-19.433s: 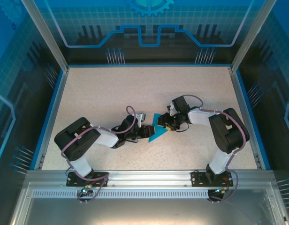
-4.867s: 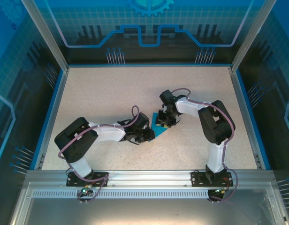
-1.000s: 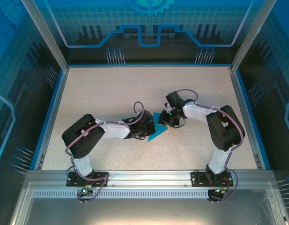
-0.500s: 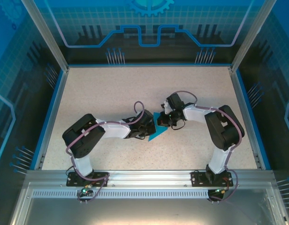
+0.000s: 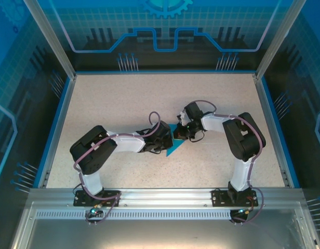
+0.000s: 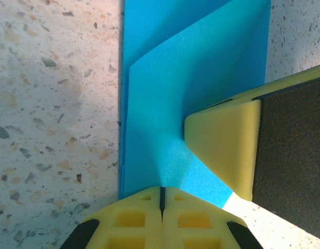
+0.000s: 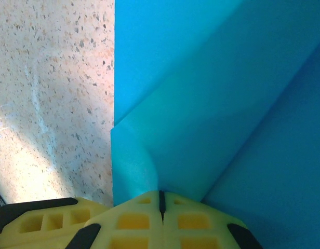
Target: Fold a paper plane with a square sheet of paper (pick it up from the middle)
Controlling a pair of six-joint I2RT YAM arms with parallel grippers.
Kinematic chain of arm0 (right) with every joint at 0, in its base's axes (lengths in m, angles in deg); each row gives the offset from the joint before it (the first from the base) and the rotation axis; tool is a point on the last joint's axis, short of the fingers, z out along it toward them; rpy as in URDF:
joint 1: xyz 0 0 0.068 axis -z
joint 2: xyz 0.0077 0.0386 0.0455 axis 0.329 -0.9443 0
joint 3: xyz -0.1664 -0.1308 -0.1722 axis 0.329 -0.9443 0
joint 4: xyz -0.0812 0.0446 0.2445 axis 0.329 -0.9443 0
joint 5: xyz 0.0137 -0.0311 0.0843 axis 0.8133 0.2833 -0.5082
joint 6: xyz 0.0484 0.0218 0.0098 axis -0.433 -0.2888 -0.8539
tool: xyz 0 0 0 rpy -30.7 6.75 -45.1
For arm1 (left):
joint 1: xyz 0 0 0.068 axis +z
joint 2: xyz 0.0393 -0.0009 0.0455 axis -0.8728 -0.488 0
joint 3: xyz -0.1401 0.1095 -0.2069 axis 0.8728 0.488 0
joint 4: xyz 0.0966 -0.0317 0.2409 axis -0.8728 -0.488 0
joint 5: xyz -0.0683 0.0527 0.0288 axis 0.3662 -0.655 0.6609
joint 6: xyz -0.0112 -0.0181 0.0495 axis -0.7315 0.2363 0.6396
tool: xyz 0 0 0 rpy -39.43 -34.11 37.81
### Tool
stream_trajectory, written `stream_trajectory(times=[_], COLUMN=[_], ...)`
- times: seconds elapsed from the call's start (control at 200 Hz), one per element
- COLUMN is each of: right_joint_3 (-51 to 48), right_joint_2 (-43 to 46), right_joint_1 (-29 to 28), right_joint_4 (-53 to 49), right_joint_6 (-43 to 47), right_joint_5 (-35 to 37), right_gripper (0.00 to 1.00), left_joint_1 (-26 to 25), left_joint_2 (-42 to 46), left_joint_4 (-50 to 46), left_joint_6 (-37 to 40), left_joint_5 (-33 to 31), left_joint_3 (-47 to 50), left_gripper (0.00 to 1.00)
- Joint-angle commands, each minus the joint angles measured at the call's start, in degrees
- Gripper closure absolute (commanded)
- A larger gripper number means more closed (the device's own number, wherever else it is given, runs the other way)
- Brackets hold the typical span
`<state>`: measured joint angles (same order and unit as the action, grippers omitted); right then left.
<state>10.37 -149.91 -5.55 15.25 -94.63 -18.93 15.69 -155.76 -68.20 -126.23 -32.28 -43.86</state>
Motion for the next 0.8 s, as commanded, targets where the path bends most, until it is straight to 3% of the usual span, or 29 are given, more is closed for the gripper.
stream_trajectory(times=[0.0,0.795], right_joint_3=[2.2,11.8], right_joint_2=[-2.2,-8.5], right_joint_1=[2.7,6.9], right_joint_4=[1.2,-0.5], right_joint_6=[1.4,2.8], right_joint_5=[4.3,7.2], right_gripper=[1.0,1.0], left_joint_1=[0.0,-0.2], left_joint_2=[-4.3,-4.9], left_joint_4=[-11.5,-12.7], left_joint_6=[1.7,3.2], left_joint_5=[1.7,2.1], left_joint_3=[3.2,3.9], left_gripper=[1.0,1.0])
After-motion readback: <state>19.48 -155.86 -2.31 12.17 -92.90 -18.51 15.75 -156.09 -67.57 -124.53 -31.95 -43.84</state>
